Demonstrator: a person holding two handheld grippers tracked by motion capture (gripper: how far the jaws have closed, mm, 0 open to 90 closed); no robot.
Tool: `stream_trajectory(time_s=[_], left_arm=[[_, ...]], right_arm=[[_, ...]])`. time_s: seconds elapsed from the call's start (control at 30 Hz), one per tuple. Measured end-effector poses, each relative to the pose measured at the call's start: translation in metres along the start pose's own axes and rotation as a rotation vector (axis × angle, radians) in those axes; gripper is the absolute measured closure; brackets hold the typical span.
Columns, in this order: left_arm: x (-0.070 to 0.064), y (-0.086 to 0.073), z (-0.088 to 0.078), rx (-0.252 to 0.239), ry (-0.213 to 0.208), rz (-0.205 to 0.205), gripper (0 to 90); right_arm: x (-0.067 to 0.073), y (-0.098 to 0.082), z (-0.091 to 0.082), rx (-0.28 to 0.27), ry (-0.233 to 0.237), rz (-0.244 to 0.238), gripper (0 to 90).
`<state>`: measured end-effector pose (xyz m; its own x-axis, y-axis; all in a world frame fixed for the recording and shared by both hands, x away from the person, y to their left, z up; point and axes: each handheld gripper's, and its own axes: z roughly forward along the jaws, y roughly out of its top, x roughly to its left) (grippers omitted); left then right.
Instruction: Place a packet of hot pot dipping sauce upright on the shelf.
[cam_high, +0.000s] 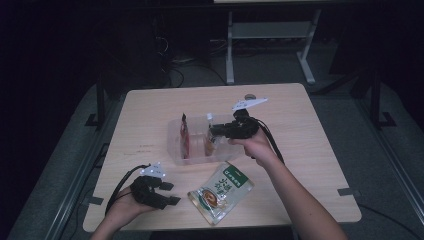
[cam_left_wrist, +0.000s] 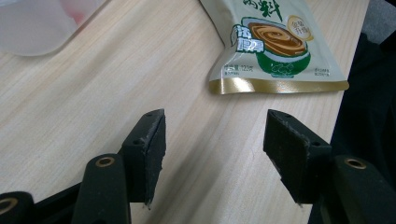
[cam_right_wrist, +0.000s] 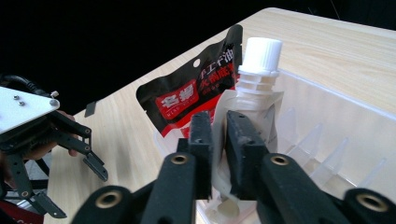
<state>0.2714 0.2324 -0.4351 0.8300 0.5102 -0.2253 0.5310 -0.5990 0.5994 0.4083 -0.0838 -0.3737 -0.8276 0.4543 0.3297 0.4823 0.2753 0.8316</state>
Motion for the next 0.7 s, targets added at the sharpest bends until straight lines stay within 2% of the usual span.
stream_trajectory(time_s=[0.27, 0.37, 0.47, 0.53, 0.7], left_arm=[[0.000, 0.000, 0.000, 0.001, 0.002, 0.001, 38.7], [0.000, 0.000, 0.000, 0.001, 0.003, 0.001, 38.2], [0.000, 0.000, 0.000, 0.000, 0.008, 0.000, 37.2], [0.000, 0.000, -0.001, 0.001, 0.015, 0.003, 36.3], [0.001, 0.000, -0.001, -0.002, 0.019, 0.001, 33.8]], right_arm=[[0.005, 0.002, -0.003, 0.012, -0.047, -0.018, 53.4], [0.008, 0.005, -0.010, 0.006, -0.044, -0.025, 45.2], [0.012, 0.004, -0.018, 0.020, -0.041, -0.030, 39.5], [0.015, 0.002, -0.023, 0.030, -0.045, -0.052, 36.8], [0.020, -0.005, -0.035, 0.065, -0.074, -0.089, 33.8]])
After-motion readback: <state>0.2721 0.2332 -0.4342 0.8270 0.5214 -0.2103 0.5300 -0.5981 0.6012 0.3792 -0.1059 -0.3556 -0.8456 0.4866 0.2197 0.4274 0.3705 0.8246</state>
